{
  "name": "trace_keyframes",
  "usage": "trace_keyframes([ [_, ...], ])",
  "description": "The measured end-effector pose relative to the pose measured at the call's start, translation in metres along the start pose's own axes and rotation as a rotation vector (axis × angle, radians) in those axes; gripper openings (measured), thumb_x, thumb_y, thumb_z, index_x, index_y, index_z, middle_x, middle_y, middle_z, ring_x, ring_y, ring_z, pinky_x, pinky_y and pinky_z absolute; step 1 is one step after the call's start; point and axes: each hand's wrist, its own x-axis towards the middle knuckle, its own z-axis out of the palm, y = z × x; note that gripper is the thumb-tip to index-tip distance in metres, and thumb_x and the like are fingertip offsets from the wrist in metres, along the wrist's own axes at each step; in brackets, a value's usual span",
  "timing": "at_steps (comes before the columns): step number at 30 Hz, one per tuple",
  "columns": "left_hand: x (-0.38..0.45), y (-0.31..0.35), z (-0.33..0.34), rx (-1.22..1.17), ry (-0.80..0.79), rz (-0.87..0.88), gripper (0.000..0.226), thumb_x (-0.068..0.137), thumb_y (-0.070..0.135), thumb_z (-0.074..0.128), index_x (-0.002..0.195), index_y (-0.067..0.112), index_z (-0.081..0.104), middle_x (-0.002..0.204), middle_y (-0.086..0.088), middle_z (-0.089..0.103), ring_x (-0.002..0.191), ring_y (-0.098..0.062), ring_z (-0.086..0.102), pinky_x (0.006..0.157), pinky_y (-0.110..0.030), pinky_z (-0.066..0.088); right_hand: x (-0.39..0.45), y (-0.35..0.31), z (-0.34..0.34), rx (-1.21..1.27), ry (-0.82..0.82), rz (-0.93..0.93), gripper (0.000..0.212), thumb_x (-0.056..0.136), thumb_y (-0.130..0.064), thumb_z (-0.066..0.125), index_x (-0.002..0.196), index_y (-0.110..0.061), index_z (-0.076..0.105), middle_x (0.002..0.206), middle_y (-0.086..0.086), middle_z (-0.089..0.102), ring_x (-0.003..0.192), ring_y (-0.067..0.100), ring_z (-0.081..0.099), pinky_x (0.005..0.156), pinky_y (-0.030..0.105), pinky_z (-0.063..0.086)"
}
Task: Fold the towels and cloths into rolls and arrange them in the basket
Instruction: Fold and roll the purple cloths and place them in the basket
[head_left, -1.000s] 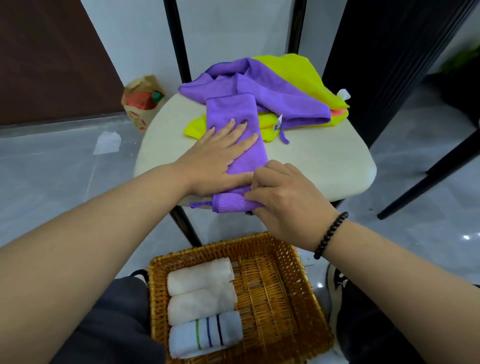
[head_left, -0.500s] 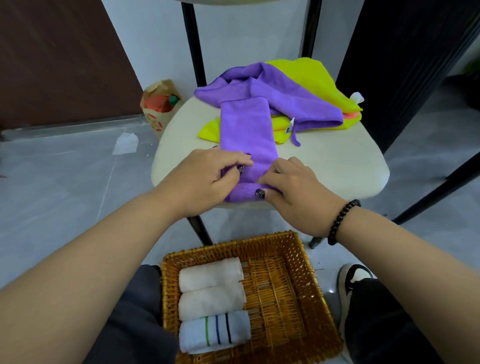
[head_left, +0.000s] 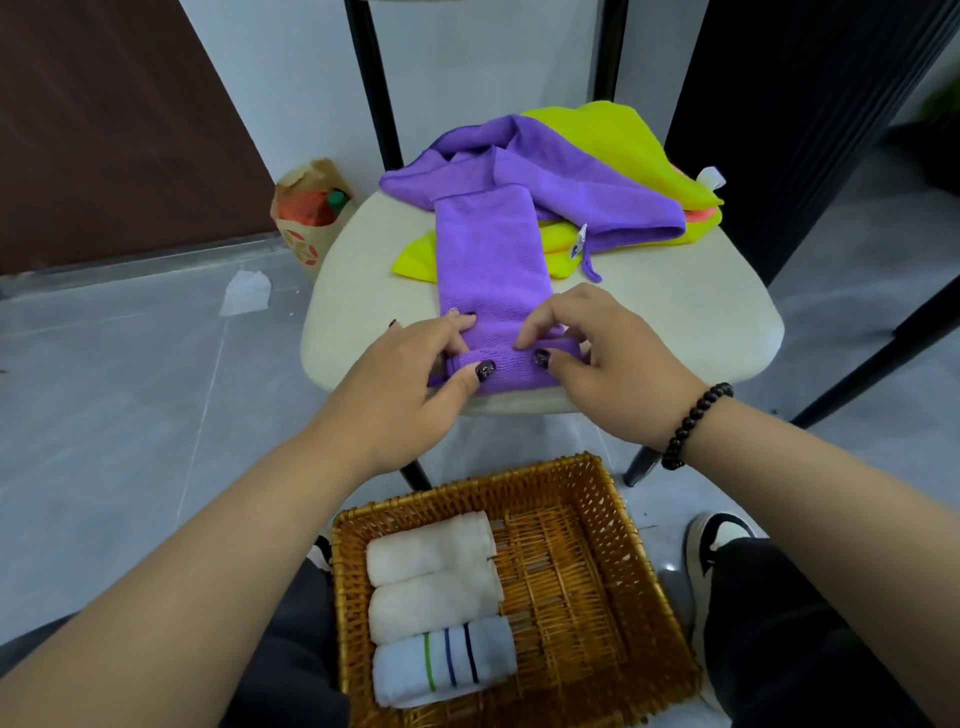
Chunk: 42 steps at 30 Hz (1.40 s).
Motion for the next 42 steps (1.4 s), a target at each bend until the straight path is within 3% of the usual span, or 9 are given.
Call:
trace_keyframes([
  [4,0.0,0.002,0.006,-0.027,0.099,-0.005,0.012,0.083,0.031,0.062,0.084,0.024,0.053,0.118,0.0,0.069,0.124,-0.013,0.055,0.104,-0.038,0.044,-0.005,0.004,0.005,-0.126,0.157,-0.12,0.018,0.084,-0.003,0.062,0.091,-0.017,0.07,0.095,0.001,0.053,0.078,0.005,0.05,0.069,0.01,0.04],
  [8,0.002,0.001,0.006,-0.079,0.162,-0.006,0.019,0.085,0.022,0.069,0.087,0.019,0.05,0.116,0.001,0.069,0.113,-0.006,0.061,0.093,-0.029,0.05,-0.007,0.003,0.009,-0.445,0.233,-0.328,0.011,0.081,-0.007,0.061,0.083,-0.007,0.071,0.084,0.011,0.06,0.071,0.032,0.057,0.061,0.042,0.048],
  [14,-0.001,0.0,0.011,0.06,0.217,0.116,0.026,0.087,0.025,0.057,0.103,0.008,0.068,0.112,-0.004,0.071,0.109,-0.021,0.065,0.088,-0.039,0.053,-0.01,0.0,0.006,-0.585,0.136,-0.346,0.019,0.079,-0.018,0.059,0.089,-0.006,0.07,0.089,0.009,0.06,0.078,0.032,0.057,0.065,0.043,0.047],
  [18,-0.008,-0.007,0.011,0.219,0.061,0.153,0.056,0.082,0.043,0.058,0.125,0.007,0.058,0.133,-0.009,0.058,0.127,-0.024,0.052,0.099,-0.049,0.048,-0.009,0.011,0.004,-0.533,0.064,-0.323,0.032,0.075,-0.014,0.073,0.105,-0.003,0.068,0.098,0.013,0.061,0.084,0.034,0.059,0.071,0.047,0.052],
  [21,-0.008,-0.009,0.009,0.301,0.028,0.154,0.059,0.077,0.036,0.065,0.129,0.008,0.056,0.141,-0.011,0.051,0.13,-0.026,0.049,0.1,-0.054,0.046,-0.006,0.013,0.002,-0.484,0.043,-0.325,0.035,0.072,-0.002,0.076,0.106,-0.001,0.068,0.098,0.016,0.063,0.083,0.037,0.06,0.072,0.049,0.054],
  [27,-0.005,-0.001,0.003,0.426,0.186,0.262,0.04,0.077,0.029,0.055,0.105,0.006,0.071,0.109,-0.014,0.059,0.099,-0.032,0.054,0.077,-0.042,0.047,-0.003,0.009,-0.004,-0.479,-0.028,-0.352,0.028,0.081,-0.006,0.063,0.108,-0.001,0.067,0.098,0.016,0.063,0.087,0.037,0.059,0.08,0.042,0.052],
  [31,-0.007,0.002,0.003,0.34,0.168,0.18,0.04,0.079,0.037,0.051,0.107,0.014,0.069,0.093,0.0,0.058,0.088,-0.021,0.052,0.075,-0.034,0.035,-0.001,0.005,-0.013,-0.333,-0.057,-0.23,0.028,0.091,-0.009,0.056,0.118,-0.008,0.064,0.102,0.002,0.056,0.099,0.02,0.051,0.084,0.009,0.026],
  [36,-0.002,0.009,0.002,-0.01,0.157,-0.073,0.011,0.087,0.021,0.066,0.097,0.019,0.063,0.076,0.016,0.054,0.067,-0.001,0.048,0.061,-0.009,0.033,0.001,0.002,-0.014,-0.215,-0.088,-0.067,0.022,0.093,-0.016,0.054,0.115,-0.016,0.06,0.091,-0.01,0.052,0.076,0.003,0.04,0.067,0.011,0.028],
  [42,0.008,0.01,0.004,-0.137,0.142,-0.24,0.005,0.09,0.025,0.063,0.09,0.025,0.059,0.078,0.013,0.061,0.066,0.002,0.053,0.058,-0.005,0.035,0.003,0.001,-0.007,-0.074,0.015,0.068,0.012,0.092,-0.025,0.058,0.102,-0.019,0.055,0.074,-0.016,0.05,0.067,0.003,0.048,0.06,0.011,0.035],
])
